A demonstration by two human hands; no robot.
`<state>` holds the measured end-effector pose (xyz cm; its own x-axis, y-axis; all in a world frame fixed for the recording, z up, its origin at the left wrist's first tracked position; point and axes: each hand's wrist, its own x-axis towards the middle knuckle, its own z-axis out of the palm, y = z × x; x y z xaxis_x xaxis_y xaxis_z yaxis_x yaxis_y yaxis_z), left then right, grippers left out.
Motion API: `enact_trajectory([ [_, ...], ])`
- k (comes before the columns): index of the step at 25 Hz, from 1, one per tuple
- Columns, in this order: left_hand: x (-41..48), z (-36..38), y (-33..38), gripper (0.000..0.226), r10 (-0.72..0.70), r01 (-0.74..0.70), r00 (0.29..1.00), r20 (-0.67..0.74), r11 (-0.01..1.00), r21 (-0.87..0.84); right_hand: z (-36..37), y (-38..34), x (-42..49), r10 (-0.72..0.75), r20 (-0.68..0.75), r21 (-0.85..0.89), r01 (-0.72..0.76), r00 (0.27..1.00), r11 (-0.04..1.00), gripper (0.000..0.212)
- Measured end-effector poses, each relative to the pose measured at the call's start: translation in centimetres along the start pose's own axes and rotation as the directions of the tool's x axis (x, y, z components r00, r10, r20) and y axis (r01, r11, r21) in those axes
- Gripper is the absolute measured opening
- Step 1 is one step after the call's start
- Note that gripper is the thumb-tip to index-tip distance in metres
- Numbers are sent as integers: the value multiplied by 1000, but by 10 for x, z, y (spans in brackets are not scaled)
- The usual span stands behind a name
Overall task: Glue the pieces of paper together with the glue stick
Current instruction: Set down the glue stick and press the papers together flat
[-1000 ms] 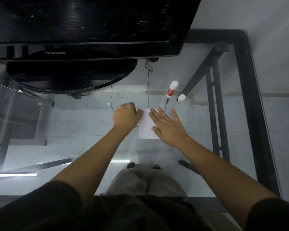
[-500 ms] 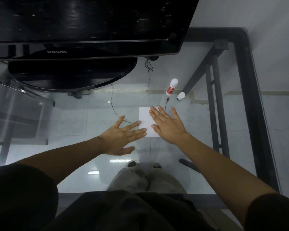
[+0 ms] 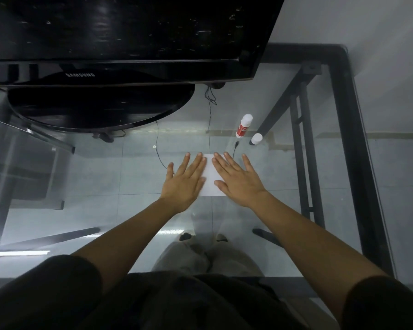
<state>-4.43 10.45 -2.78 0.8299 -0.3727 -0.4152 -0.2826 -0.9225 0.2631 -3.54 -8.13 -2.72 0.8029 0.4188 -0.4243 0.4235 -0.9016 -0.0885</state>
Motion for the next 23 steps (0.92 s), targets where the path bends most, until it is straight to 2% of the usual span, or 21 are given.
enact_trajectory([
  [2, 3, 5, -2, 66, 7, -11, 999, 41, 995, 100, 1, 0, 0, 0, 3, 11, 0, 1000, 1000, 66],
  [6, 4, 0, -17, 86, 110, -126, 991, 79, 960, 249, -2, 5, 0, -34, 27, 47, 33, 999, 998, 81],
  [11, 8, -12, -17, 93, 92, -125, 986, 138, 960, 252, -12, 13, 1, -98, 143, 44, 93, 985, 995, 99],
  [15, 8, -12, -15, 94, 84, -122, 984, 157, 960, 251, -17, 15, -7, -116, 139, 134, 98, 983, 986, 108],
  [17, 8, -13, -14, 93, 85, -123, 984, 154, 959, 257, -11, 6, -24, -84, 109, 129, 70, 990, 989, 106],
  [21, 7, -11, -15, 93, 96, -131, 986, 136, 953, 272, 17, -35, -59, -86, 46, 101, 82, 995, 992, 83],
  [23, 7, -12, -15, 92, 98, -132, 986, 134, 953, 274, 25, -44, -63, -72, 26, 73, 69, 997, 995, 79],
])
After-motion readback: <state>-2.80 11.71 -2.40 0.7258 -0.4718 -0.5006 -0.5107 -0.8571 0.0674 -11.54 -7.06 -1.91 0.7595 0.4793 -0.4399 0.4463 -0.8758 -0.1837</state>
